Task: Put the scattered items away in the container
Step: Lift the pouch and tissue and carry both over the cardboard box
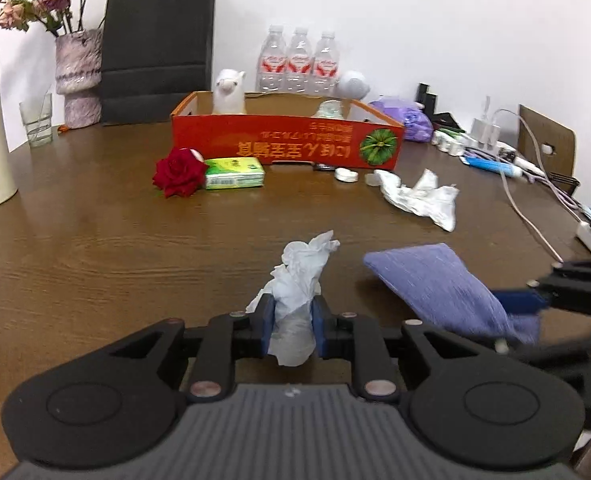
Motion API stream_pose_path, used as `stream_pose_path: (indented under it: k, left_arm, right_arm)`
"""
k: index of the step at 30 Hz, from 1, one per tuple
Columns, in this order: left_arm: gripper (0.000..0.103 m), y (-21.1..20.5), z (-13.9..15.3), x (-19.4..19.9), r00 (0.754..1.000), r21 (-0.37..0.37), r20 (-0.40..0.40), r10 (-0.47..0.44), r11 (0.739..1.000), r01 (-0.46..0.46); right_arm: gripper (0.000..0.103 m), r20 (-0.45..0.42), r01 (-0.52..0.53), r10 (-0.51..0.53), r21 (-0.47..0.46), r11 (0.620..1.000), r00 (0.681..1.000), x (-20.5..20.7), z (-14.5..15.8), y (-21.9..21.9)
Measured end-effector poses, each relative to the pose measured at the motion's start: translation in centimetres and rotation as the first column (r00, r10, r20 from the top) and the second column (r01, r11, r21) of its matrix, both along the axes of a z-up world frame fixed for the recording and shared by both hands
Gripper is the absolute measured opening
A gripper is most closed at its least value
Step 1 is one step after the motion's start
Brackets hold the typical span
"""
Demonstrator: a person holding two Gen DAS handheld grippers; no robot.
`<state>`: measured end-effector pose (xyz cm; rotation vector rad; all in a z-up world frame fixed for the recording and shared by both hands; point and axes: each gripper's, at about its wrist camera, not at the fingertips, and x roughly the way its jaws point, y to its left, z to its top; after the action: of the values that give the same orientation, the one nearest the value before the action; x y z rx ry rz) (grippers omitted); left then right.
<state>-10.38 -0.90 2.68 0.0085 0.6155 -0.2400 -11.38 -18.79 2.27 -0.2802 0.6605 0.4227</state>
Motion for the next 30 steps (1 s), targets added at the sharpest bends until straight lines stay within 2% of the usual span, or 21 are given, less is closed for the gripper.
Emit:
stream_pose_path:
  k: [1,2,3,4,5,6,7,10,12,14,15,16,18,22,27,30]
  left_arm:
    - [0.033,-0.1,-0.1,-0.3,1.000,0.006,-0.005,-0.007,1.000,0.007]
    - [0.035,-0.1,-0.3,-0.6,1.000,0.005,-0.014,-0.015,1.000,0.016]
    - [0.041,-0.1,-0.4,-0.9,1.000,-0.004,-0.023,-0.020,1.000,0.020]
    - [0.055,0.0,-0.4,-1.1,0.999,-0.014,-0.027,-0.022,1.000,0.022]
    - [0.062,0.0,-0.4,-1.3,0.999,-0.018,-0.026,-0.022,1.000,0.022]
    - [0.074,0.0,-0.4,-1.5,0.999,-0.019,-0.022,-0.023,1.000,0.022]
    - [0.078,0.0,-0.4,-1.4,1.000,-0.015,-0.019,-0.017,1.000,0.016]
    - [0.080,0.4,-0.3,-0.5,0.999,-0.012,-0.022,0.038,0.999,-0.038]
    - [0.078,0.8,-0.5,0.5,0.997,-0.018,-0.047,0.065,0.998,-0.066]
    - [0.070,1.0,-0.6,0.7,0.996,-0.013,-0.048,0.080,0.997,-0.081]
    - [0.059,1.1,-0.6,0.6,0.996,-0.010,-0.043,0.083,0.996,-0.083]
    - [0.043,1.1,-0.7,0.5,0.996,-0.004,-0.037,0.086,0.996,-0.086]
    - [0.029,1.5,-0.8,0.3,0.995,-0.003,-0.025,0.099,0.995,-0.099]
    - [0.026,2.3,-0.1,-0.7,0.994,-0.062,-0.013,0.112,0.992,-0.113]
    - [0.026,1.8,2.1,-4.1,0.983,-0.089,0.135,0.122,0.990,-0.111]
    - [0.029,1.3,2.5,-5.7,0.975,-0.119,0.175,0.138,0.986,-0.118]
  right_arm:
    - [0.056,-0.004,0.014,-0.014,0.029,0.999,1.000,-0.7,0.2,-0.4]
    - [0.063,-0.008,0.026,-0.026,0.076,0.997,1.000,-1.2,0.6,-0.9]
    - [0.079,-0.011,0.033,-0.032,0.131,0.991,0.999,-1.5,0.9,-1.5]
    - [0.089,-0.017,0.050,-0.048,0.187,0.981,0.999,-1.5,1.2,-2.0]
    - [0.089,-0.028,0.082,-0.078,0.225,0.971,0.997,-1.3,1.4,-2.4]
    - [0.089,-0.037,0.116,-0.110,0.245,0.963,0.993,-0.9,1.5,-2.7]
    - [0.089,-0.043,0.146,-0.139,0.256,0.956,0.989,-0.4,1.5,-2.9]
    - [0.087,-0.095,0.245,-0.228,0.260,0.934,0.969,1.6,0.5,-2.9]
    - [0.081,-0.112,0.284,-0.264,0.253,0.925,0.958,2.5,-0.3,-2.6]
    - [0.076,-0.095,0.276,-0.261,0.223,0.935,0.961,2.7,-1.0,-1.7]
    - [0.064,-0.094,0.269,-0.254,0.220,0.938,0.963,2.7,-1.3,-1.4]
    - [0.055,-0.088,0.265,-0.252,0.221,0.938,0.964,2.7,-1.5,-1.3]
    - [0.044,-0.064,0.257,-0.249,0.212,0.943,0.966,2.7,-1.6,-0.9]
    - [0.035,-0.029,0.244,-0.244,0.203,0.948,0.969,2.4,-1.3,-0.6]
    - [0.033,0.062,0.213,-0.238,0.272,0.938,0.969,0.0,1.0,-1.0]
    - [0.033,0.136,0.187,-0.239,0.314,0.931,0.962,-2.2,2.1,-0.9]
